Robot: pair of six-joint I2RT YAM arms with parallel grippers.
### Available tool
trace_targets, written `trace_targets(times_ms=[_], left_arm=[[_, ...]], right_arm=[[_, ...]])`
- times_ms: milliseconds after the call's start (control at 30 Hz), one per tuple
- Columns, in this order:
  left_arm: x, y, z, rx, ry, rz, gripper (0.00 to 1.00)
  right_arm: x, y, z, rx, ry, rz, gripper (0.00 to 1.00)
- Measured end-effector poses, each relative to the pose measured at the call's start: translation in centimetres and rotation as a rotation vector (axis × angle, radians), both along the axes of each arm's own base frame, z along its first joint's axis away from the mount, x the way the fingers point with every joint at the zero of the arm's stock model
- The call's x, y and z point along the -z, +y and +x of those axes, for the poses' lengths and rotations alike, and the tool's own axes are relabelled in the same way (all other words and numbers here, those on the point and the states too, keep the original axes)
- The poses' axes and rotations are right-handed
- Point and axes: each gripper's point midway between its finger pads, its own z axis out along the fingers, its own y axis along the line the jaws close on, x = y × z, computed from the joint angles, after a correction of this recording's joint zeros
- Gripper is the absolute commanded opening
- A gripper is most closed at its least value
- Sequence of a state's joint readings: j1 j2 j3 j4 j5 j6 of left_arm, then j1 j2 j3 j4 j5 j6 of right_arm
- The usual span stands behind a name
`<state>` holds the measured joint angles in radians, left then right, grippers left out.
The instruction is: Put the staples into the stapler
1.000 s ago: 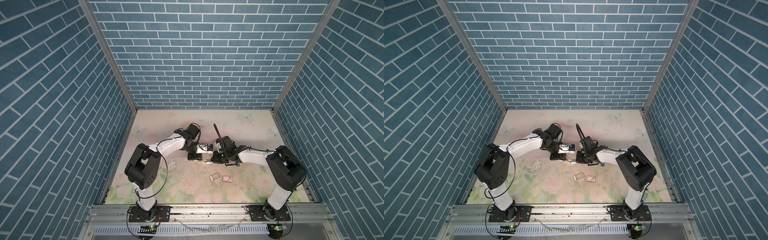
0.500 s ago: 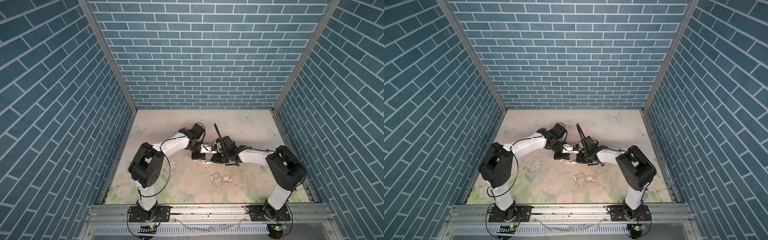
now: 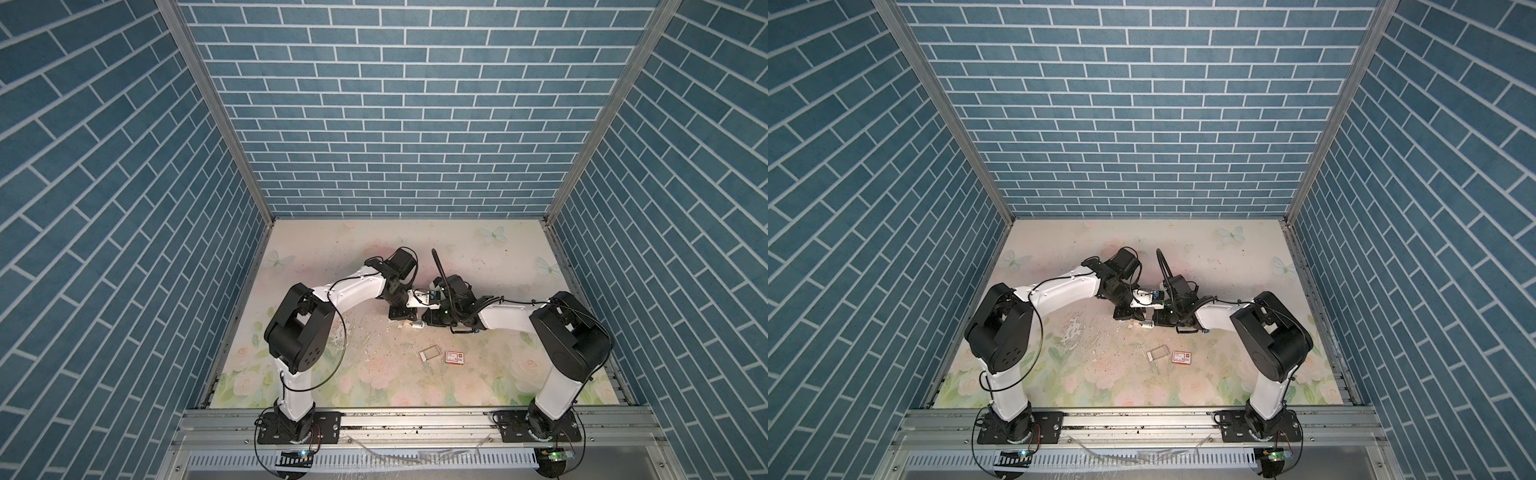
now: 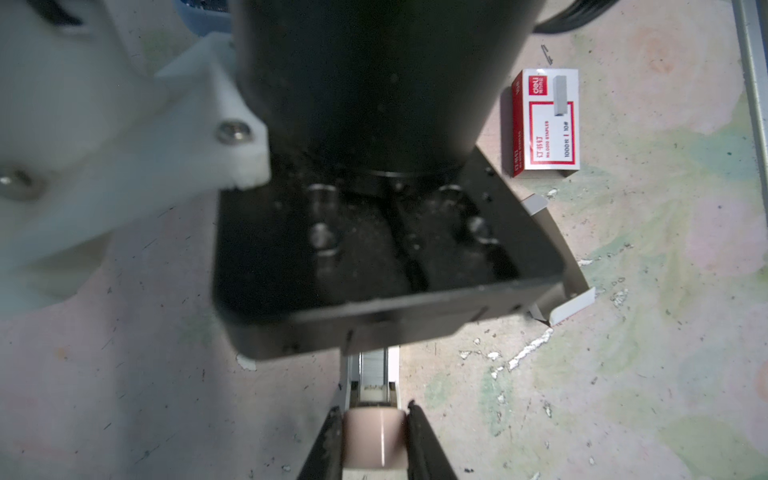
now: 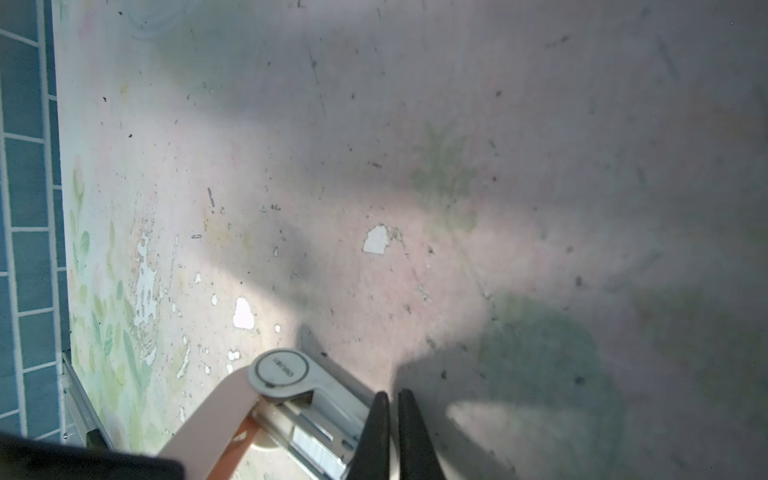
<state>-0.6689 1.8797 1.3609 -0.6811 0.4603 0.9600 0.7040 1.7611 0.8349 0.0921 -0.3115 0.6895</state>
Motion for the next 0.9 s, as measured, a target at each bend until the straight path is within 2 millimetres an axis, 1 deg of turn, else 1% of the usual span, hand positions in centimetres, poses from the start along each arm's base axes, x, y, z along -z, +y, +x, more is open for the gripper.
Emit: trace_targets(times_ms=[300,500,700,800,900], left_arm=[[0.6,0.2,0.0,-0.001,-0.005,0.032,0.20],[0.4,-0.1,-0.1,0.008,-0.010,0.041,0.20],[0.7,-0.6,-0.1,0.019,-0.008,0.062,0.20],[1.0,-0.9,-0.1,0.026,-0.009,0.074,0.20],[1.1,-1.1,-0.2,0.032,-0.012,0.083,0.19]], right_arm=[[0.1,-0.7,0.7,0.036,-0.029,0.020,0.10],[0.0,-2.6,1.3,0.087,-0.053,0.022,0.10],[-0.2,-4.7,0.8,0.127,-0.050,-0.005,0.11],[-1.0,-5.4,0.5,0.140,-0.055,-0.012,0.11],[-2.7,-5.8,0.6,0.152,-0.082,0.000,0.11]])
